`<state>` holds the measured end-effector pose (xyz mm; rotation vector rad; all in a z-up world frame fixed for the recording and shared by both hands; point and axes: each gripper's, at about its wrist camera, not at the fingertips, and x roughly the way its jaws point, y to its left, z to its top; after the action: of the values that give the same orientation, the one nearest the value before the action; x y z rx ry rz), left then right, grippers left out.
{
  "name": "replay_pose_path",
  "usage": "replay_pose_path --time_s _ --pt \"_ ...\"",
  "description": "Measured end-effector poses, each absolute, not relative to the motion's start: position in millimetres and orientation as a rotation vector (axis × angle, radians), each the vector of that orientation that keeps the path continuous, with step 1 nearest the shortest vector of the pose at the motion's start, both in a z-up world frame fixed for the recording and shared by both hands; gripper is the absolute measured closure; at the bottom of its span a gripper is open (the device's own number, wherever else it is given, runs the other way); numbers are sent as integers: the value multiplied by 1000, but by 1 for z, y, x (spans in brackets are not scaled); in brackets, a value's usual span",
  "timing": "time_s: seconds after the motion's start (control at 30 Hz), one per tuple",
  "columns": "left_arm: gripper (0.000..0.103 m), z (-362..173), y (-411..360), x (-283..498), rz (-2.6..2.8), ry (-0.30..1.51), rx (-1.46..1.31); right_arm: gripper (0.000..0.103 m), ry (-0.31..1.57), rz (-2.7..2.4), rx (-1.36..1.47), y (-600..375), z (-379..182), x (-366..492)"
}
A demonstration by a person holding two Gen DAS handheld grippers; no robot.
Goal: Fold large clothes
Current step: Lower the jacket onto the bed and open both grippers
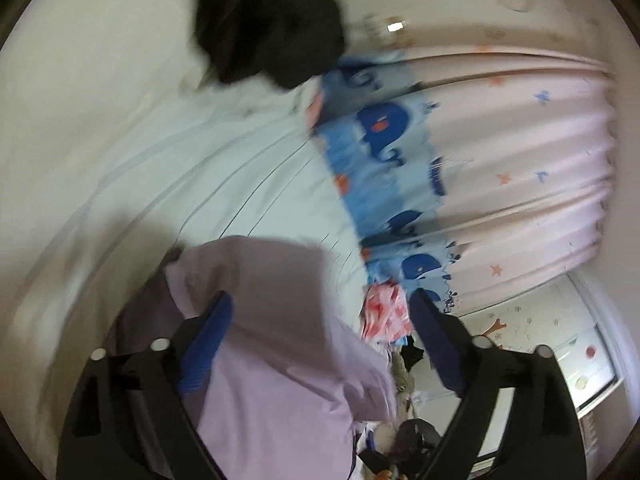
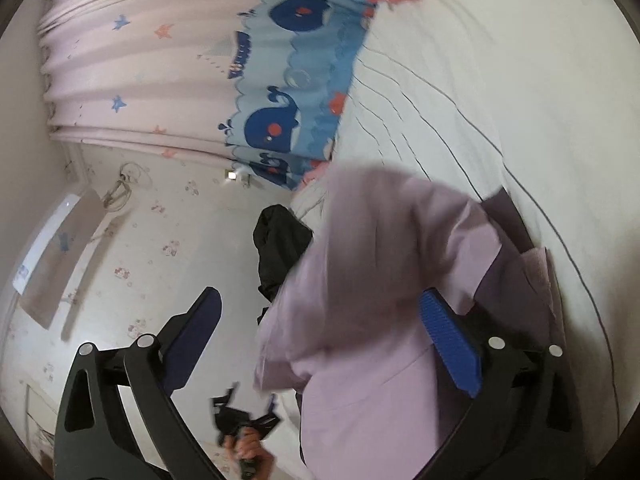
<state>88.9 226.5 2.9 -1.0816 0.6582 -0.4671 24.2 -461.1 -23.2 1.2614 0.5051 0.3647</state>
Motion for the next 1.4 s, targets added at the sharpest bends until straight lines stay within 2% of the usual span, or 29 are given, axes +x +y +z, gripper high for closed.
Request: replay_pose_path --time_s 0.03,0.17,0.3,0.47,0.6,0.67,0.9,1.03,1.1,1.2,1.23,1.3,1.4 --pt "9 19 225 81 -466 633 -1035 7 515 350 1215 -460 -13 18" --pt "8 52 188 64 -471 630 -772 7 601 259 899 -426 35 10" --pt "8 45 140 69 -461 673 -602 7 664 165 701 -385 53 34" --pt "8 8 89 111 -361 711 -428 7 676 9 597 -360 27 80" --pt "8 -55 69 164 -265 816 -345 6 812 -121 413 -351 -42 139" --pt "8 -77 69 179 -256 835 -366 6 859 -78 512 -360 -74 159" --pt "8 -75 63 184 -199 877 -299 6 924 -155 395 -348 -68 173" --pt "8 -38 74 170 -193 766 -340 6 753 -126 346 -336 -18 164" --pt "8 -36 72 179 -182 751 -303 6 751 -84 265 -316 -7 175" --pt "8 -76 72 205 -155 861 -303 6 896 -63 29 -278 -47 210" --pt "8 -92 79 212 -177 889 -375 7 989 -32 32 -274 -75 223" --pt "8 -96 86 215 -171 877 -410 7 989 -36 144 -287 -85 231" --pt "7 -101 84 214 -165 888 -382 7 1041 -45 162 -292 -94 239"
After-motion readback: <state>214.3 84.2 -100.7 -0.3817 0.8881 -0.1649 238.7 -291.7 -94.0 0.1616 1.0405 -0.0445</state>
